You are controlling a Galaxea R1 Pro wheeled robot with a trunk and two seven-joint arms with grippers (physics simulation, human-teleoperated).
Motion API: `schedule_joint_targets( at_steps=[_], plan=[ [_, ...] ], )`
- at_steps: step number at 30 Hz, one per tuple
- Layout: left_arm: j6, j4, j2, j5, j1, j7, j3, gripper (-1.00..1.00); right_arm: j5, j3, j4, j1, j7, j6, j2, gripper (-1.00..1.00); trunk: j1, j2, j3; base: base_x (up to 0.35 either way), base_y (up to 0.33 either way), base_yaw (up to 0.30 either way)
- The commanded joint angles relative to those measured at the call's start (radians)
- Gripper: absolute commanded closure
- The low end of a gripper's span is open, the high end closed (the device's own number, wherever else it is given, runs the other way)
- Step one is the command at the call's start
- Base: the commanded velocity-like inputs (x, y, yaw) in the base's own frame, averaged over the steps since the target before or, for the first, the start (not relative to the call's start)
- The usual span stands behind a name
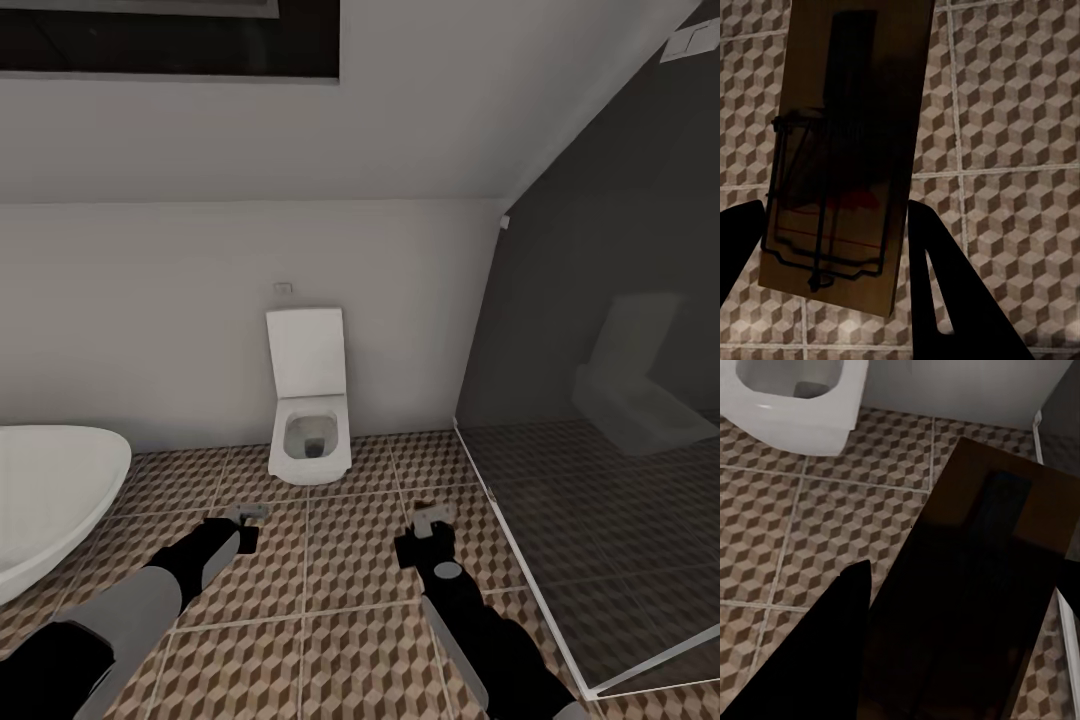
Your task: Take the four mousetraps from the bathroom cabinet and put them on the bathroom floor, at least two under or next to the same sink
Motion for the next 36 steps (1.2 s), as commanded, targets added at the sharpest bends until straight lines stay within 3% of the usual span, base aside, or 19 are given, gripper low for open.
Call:
schedule_joint_targets(
  at_steps=[1,21,28,36],
  plan=[
    [0.005,-0.003,0.0,0.01,-0.001,0.007,-0.008,1.0,-0.011,0.003,-0.006,-0.001,-0.01,0.003,0.0,1.0,0.001,-0.002,-0.002,0.0,0.0,0.0],
    [0.005,-0.005,-0.015,0.01,-0.001,0.006,-0.011,1.0,-0.016,0.009,-0.013,-0.001,-0.002,0.002,0.0,1.0,0.077,-0.142,-0.093,0.0,0.0,0.0],
    [0.005,-0.003,-0.025,0.01,-0.001,0.006,-0.011,1.0,-0.015,0.01,-0.013,-0.001,0.075,0.001,-0.001,1.0,0.104,-0.191,-0.127,0.0,0.0,0.0],
    [0.005,-0.003,-0.026,0.01,-0.001,0.006,-0.011,1.0,-0.014,0.01,-0.013,-0.001,0.087,0.001,-0.002,1.0,0.135,-0.247,-0.165,0.0,0.0,0.0]
  ],
)
